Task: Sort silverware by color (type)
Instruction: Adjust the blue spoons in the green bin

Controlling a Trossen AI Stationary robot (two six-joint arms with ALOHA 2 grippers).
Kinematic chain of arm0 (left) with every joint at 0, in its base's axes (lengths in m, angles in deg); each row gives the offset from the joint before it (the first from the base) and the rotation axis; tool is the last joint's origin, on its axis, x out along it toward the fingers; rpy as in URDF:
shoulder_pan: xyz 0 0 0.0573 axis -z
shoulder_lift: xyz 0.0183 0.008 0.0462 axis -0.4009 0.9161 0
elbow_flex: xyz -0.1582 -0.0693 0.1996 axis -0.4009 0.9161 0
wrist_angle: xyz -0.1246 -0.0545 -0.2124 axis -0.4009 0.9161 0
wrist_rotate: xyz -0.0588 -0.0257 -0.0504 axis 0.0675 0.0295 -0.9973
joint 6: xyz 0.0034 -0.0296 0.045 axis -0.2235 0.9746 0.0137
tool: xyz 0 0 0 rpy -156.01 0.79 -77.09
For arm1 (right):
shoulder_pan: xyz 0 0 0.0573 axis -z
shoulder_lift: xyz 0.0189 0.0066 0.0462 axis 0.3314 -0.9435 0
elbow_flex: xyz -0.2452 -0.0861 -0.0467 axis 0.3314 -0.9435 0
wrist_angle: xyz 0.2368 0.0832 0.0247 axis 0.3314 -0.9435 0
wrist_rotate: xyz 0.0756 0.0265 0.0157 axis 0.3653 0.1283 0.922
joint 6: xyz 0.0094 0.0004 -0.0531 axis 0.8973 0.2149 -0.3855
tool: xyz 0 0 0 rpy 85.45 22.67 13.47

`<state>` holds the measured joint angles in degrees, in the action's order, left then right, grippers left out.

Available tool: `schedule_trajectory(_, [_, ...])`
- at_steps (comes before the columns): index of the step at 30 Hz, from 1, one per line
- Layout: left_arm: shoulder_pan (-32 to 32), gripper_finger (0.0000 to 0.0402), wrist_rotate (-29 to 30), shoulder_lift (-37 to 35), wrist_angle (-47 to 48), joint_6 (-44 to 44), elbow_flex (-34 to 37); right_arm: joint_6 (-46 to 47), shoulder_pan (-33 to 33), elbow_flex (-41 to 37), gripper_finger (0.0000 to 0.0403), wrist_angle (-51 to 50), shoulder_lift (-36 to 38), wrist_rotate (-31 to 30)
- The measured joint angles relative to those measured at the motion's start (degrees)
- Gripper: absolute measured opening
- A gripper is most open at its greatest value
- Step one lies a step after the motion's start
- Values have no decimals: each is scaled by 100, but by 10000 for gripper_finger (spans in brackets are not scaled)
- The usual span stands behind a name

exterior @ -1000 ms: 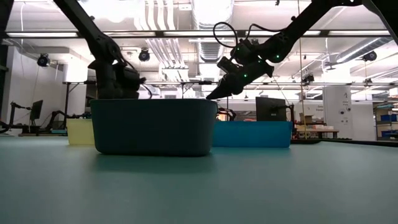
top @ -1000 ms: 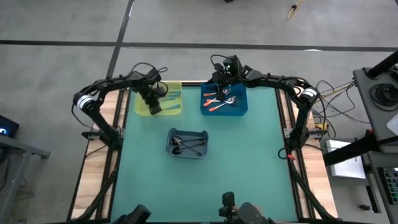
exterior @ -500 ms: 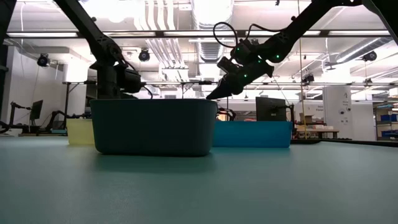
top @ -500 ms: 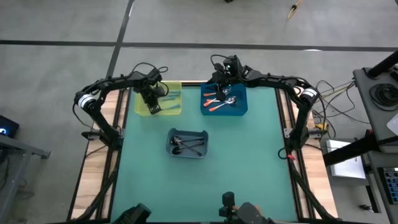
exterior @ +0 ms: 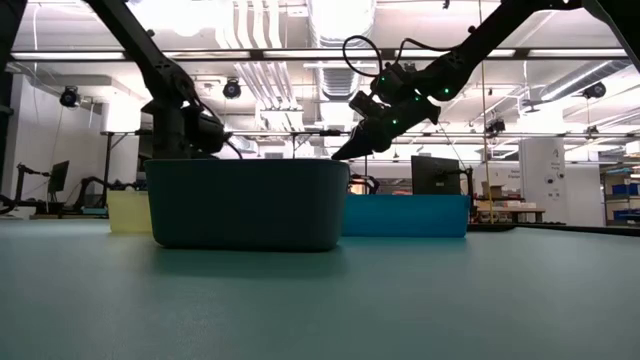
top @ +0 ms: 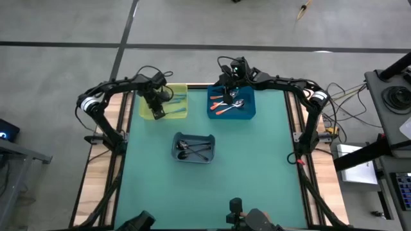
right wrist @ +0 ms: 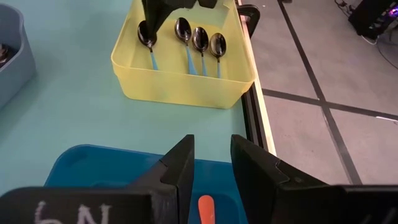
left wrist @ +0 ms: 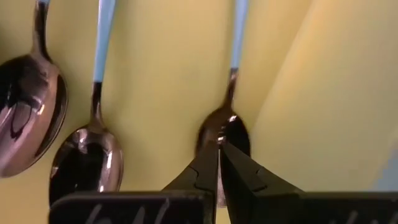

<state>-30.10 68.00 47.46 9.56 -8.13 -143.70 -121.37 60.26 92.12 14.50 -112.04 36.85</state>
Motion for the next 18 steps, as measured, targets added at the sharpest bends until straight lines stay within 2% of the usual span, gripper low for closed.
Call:
schedule_trajectory(3, [0, 0, 314, 95, -26, 88, 3, 4, 0, 0, 96, -1, 0, 0])
schedule_trajectory(9, [0, 0, 393, 236, -52, 132, 4, 16, 0, 0, 96, -10, 0, 0])
schedule_trajectory(18, [0, 0, 1053, 204, -93, 300, 4, 16, 0, 0, 96, -11, 0, -1])
